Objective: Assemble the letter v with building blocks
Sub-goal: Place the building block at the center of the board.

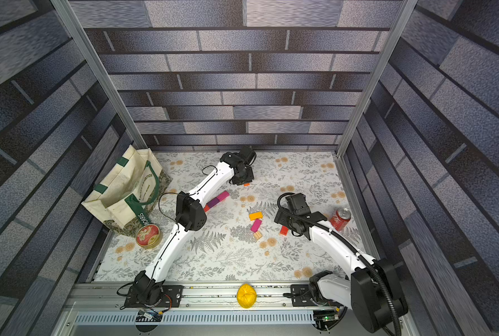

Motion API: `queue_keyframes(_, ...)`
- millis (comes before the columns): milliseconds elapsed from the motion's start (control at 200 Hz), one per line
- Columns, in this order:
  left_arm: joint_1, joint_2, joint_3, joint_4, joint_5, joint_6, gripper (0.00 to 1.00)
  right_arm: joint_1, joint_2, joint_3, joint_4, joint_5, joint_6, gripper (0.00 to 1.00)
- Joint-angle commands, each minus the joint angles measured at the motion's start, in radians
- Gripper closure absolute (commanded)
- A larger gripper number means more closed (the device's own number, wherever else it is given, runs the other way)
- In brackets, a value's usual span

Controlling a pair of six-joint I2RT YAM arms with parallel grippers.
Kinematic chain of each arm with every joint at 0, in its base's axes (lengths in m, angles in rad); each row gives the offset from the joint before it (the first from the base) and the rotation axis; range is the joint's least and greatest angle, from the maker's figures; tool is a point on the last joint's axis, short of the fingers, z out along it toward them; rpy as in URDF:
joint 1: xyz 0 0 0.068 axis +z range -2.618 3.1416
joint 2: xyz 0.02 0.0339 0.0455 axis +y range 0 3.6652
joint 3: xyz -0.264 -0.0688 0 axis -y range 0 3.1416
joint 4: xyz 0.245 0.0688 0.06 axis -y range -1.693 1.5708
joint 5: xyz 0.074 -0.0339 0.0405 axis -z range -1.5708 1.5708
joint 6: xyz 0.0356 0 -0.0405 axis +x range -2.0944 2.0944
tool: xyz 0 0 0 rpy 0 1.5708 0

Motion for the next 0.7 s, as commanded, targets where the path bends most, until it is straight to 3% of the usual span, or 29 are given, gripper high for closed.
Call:
queue_keyframes(0,0.000,0.035,0.022,-0.041,-0.039,-0.103,0.99,-0.005,0.011,0.035,0.010,-0.027,-0.021,0.16)
queue_keyframes(441,0.005,0.063,0.022,-0.102,-0.102,-0.167,0.98,-0.007,0.043,0.036,0.028,-0.058,-0.034,0.15)
queue_keyframes(691,0.014,0.090,0.022,-0.121,-0.099,-0.167,0.85,-0.007,0.046,0.048,0.019,-0.061,-0.048,0.15)
